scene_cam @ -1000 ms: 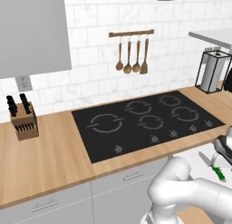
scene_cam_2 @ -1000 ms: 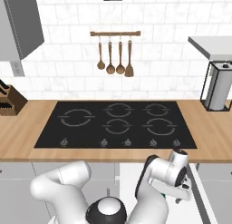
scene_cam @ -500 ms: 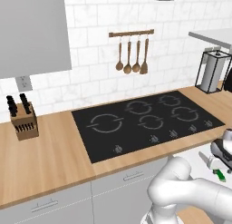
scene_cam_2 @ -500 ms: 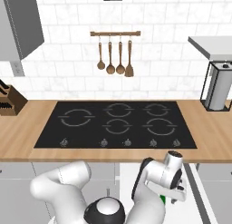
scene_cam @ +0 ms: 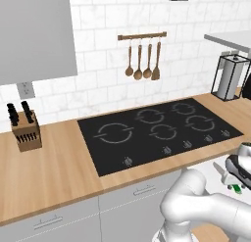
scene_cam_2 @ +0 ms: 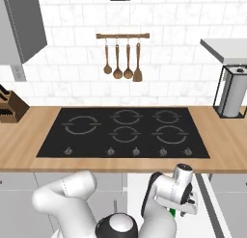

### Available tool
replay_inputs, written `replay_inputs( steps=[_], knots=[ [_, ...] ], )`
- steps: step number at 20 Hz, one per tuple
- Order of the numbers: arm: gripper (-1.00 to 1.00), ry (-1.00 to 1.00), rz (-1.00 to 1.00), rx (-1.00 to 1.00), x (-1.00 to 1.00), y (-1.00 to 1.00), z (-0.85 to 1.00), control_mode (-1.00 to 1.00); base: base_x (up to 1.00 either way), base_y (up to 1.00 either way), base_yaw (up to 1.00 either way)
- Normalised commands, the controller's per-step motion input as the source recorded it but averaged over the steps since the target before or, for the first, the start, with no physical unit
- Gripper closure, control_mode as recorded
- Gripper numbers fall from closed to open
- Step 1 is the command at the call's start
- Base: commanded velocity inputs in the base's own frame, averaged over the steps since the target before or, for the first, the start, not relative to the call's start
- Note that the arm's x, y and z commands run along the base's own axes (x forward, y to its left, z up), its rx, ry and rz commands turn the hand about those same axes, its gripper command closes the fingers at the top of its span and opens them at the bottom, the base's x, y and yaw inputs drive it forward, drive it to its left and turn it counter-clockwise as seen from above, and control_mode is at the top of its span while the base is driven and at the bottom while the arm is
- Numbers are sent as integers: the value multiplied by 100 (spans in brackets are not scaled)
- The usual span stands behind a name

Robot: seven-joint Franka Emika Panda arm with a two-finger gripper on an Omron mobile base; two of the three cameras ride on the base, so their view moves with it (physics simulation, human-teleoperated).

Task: Pick up the knife from the drawer and place it on the cutting board. Then place the meat from the plate to the cutting board.

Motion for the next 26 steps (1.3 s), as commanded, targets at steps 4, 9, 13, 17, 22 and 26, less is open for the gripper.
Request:
replay_inputs(
  steps=[4,9,13,17,22,26],
  knots=[
    [100,0,0,-1,0,1,-56,-100,0,0,0],
    [100,0,0,0,-8,4,-41,-100,0,0,0],
    [100,0,0,0,-34,0,-24,-100,0,0,0],
    [100,0,0,0,-80,-20,-13,-100,0,0,0],
    [100,0,0,0,-74,-19,2,-100,0,0,0],
    [100,-13,3,-1,-24,0,98,-100,0,0,0]
  ],
)
